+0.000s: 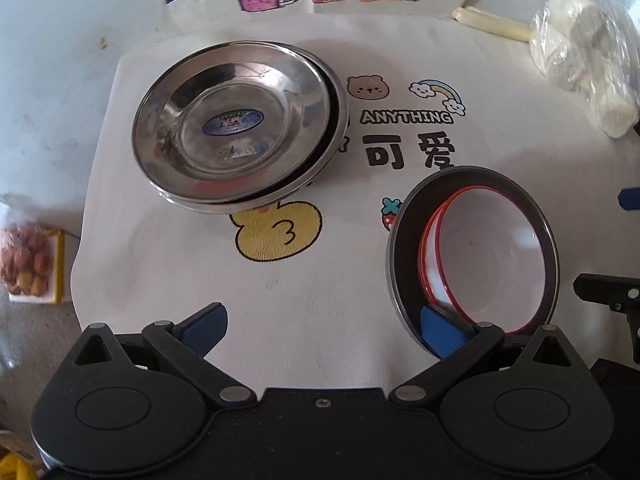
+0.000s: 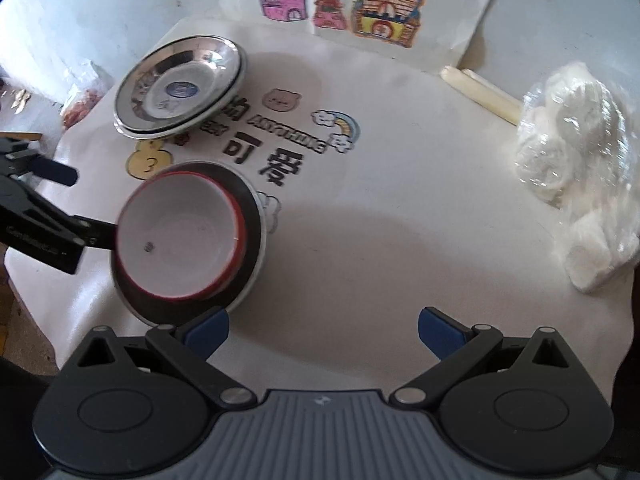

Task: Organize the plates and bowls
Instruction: 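Move both open tools to the rim of the deep steel bowl, then close both tools on opposite sides of the steel bowl rim, then lift the steel bowl with both tools and carry it over the plate stack, then lower the steel bowl onto the stack of steel plates with both tools, then open both tools to release the steel bowl rim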

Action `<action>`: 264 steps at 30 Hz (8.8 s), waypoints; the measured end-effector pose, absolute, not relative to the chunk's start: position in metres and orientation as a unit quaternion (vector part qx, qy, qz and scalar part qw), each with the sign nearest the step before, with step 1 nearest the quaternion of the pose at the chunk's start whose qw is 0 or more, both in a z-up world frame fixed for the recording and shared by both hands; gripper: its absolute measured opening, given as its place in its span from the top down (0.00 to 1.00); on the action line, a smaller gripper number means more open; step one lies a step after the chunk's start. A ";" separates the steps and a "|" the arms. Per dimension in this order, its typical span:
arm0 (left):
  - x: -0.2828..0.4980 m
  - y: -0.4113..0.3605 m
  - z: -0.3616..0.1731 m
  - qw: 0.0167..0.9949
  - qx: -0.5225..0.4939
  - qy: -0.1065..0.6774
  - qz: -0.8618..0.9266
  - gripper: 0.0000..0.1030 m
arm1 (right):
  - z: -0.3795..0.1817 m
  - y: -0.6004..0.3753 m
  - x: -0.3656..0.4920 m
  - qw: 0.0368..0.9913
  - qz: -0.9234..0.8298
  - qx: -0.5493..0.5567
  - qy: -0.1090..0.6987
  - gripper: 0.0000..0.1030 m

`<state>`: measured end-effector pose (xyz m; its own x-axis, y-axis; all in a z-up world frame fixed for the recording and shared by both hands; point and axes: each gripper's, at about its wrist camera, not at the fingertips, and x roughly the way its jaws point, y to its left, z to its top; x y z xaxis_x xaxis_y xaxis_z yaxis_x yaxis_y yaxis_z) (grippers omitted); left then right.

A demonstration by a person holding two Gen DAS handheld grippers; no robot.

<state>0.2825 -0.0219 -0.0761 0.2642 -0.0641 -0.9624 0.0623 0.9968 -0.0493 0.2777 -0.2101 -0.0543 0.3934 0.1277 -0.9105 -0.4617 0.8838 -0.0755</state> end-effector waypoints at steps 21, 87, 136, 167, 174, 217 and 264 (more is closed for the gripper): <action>0.292 -0.040 -0.085 0.787 0.053 0.614 -0.040 0.01 | -0.070 -0.196 0.292 0.818 0.152 -0.159 0.531 0.00; 0.285 -0.080 -0.081 0.790 0.098 0.595 -0.114 0.75 | -0.086 -0.177 0.287 0.804 0.237 -0.127 0.531 0.78; 0.293 -0.058 -0.062 0.817 0.021 0.571 -0.084 0.89 | -0.070 -0.179 0.293 0.817 0.208 -0.079 0.533 0.81; 0.327 0.011 -0.042 0.833 -0.034 0.551 -0.040 0.91 | -0.041 -0.128 0.340 0.828 0.217 -0.081 0.511 0.81; 0.338 0.036 -0.038 0.839 -0.040 0.542 -0.019 0.92 | -0.037 -0.104 0.358 0.827 0.229 -0.090 0.505 0.81; 0.390 0.116 -0.072 0.827 -0.075 0.557 0.031 0.90 | -0.050 -0.027 0.448 0.813 0.260 -0.095 0.512 0.83; 0.392 0.108 -0.066 0.827 -0.060 0.558 0.019 0.82 | -0.053 -0.039 0.437 0.820 0.227 -0.074 0.520 0.81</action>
